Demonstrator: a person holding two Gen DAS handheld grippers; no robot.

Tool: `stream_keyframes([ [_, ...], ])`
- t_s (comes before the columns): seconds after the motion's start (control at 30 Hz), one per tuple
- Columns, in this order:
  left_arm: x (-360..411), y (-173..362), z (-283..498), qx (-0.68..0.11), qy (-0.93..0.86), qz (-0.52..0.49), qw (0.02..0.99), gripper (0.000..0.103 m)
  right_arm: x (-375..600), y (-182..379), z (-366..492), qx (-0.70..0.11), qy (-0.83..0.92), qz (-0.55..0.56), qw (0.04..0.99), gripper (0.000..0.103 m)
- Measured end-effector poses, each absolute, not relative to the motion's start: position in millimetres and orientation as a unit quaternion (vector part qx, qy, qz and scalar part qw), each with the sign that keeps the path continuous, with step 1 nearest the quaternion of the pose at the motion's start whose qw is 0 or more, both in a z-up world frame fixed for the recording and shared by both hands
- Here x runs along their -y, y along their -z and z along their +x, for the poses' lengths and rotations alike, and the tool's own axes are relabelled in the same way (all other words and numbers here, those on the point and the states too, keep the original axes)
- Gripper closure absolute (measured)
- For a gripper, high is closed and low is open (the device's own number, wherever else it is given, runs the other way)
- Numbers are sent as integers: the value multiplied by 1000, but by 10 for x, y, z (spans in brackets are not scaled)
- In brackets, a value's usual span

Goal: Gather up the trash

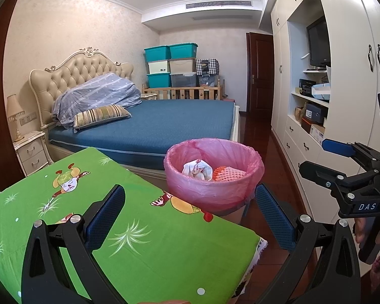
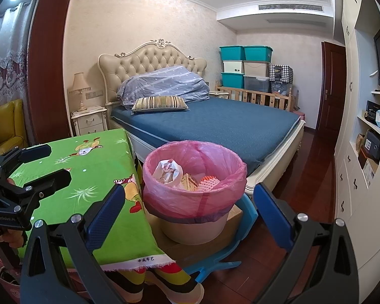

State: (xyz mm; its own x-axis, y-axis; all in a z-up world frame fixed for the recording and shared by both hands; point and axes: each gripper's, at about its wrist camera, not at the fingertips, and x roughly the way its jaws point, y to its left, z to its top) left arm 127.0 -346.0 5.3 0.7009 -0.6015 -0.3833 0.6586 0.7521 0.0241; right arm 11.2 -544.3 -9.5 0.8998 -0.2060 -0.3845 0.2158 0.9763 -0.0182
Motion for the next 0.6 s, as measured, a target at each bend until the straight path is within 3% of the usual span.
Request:
stream_keyframes([
  [0.6,3466,-46,1272,-179,344,81,918,6,5427,105,116,-196,109,14,974,5],
])
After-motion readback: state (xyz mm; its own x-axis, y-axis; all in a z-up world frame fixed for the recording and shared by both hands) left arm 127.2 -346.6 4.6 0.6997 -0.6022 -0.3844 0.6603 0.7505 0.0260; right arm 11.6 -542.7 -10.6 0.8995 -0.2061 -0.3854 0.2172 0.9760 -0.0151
